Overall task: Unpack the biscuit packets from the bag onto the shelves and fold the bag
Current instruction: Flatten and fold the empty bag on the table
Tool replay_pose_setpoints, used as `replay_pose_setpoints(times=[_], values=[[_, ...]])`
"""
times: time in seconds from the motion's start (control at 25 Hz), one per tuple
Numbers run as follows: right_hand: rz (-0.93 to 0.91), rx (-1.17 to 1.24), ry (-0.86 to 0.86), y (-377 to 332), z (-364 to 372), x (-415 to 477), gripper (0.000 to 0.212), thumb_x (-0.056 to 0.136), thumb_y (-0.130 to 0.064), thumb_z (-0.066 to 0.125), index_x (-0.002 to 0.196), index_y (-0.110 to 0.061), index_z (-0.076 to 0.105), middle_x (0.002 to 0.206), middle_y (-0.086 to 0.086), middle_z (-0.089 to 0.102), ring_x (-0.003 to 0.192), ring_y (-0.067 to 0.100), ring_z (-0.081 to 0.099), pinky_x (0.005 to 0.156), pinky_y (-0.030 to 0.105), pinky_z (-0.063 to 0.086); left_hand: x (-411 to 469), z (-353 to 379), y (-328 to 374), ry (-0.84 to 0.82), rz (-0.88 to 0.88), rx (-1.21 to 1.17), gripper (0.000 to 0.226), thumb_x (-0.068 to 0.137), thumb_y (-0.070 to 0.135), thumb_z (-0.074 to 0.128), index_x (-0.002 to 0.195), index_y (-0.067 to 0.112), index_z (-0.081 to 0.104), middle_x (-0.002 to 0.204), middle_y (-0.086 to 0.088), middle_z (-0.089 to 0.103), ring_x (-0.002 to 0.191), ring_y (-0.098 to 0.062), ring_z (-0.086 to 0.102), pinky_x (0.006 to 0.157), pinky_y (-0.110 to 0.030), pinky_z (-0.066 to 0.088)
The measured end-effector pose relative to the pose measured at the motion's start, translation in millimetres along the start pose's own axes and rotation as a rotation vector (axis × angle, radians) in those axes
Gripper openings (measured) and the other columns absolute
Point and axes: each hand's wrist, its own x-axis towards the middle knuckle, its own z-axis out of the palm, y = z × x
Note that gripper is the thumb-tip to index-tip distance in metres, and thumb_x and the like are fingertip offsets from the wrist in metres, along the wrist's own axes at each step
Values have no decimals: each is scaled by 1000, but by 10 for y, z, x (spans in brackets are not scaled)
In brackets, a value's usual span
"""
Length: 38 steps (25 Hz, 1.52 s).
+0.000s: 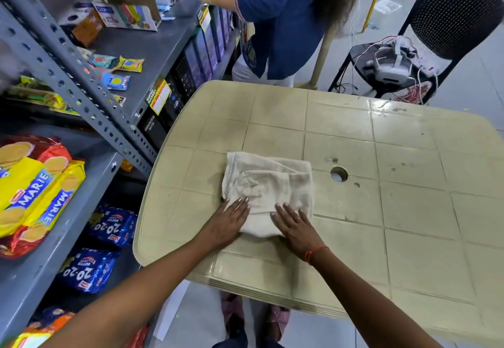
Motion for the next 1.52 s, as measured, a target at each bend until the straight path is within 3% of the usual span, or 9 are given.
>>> replay_pose_setpoints(times=[0.12,0.2,0.28,0.36,0.6,0.76,1.0,1.28,1.52], values=[[72,308,-45,-61,-329,-37,46,100,-31,35,143,-14,37,155,11,31,143,27,28,115,35,28,71,-276,-35,-158,-91,-234,45,87,37,52,124,11,58,134,-15,58,120,-27,57,94,-35,46],[143,561,-156,-38,-578,-139,35,99,-34,38,108,-11,63,113,16,65,106,28,59,79,22,46,51,-435,-75,-291,-133,-495,31,86,31,46,96,8,63,101,-19,67,86,-30,62,68,-30,43],[227,708,-310,4,-797,-240,35,95,-38,43,69,-23,60,70,-2,59,64,14,54,49,13,40,8,-587,-159,-426,-143,-732,27,82,33,47,73,9,57,71,-13,57,60,-20,48,54,-26,32],[283,727,-406,58,-964,-248,35,90,-41,49,61,-24,54,60,-6,50,52,9,46,39,13,36,2,-725,-252,-503,-168,-875,22,84,30,53,71,12,56,70,-6,51,60,-17,43,52,-25,32],[456,221,33,19,-822,65,45,93,-42,45,121,-8,52,126,16,58,116,32,54,92,39,46,97,-619,-342,-416,-477,-673,30,87,35,57,102,9,61,105,-15,63,99,-29,58,72,-29,43],[177,114,410,-452,-193,-84,55,95,-36,35,144,-12,34,155,11,31,143,28,30,115,48,25,-139,-223,297,79,-435,-345,58,91,49,36,141,20,40,149,-4,44,138,-23,39,112,-48,28],[189,83,173,-476,439,-112,68,88,-56,10,149,-29,1,156,1,-15,130,12,-50,114,57,-14,-377,294,402,-70,-209,-246,88,77,79,31,149,27,27,157,-10,28,144,-31,28,112,-63,23],[226,178,113,-1321,135,696,64,95,-51,20,150,-28,-6,158,2,-20,146,29,-20,113,62,-12,-667,476,-637,-155,-312,-81,94,70,86,16,135,39,-34,162,-8,-10,149,-28,-9,116,-57,-5],[150,180,-134,-1600,-285,922,67,95,-50,28,151,-26,1,161,7,-9,148,32,-9,115,63,2,-737,207,-930,-488,-332,0,108,70,85,33,146,31,-21,159,-18,-15,148,-35,-12,114,-62,-6]])
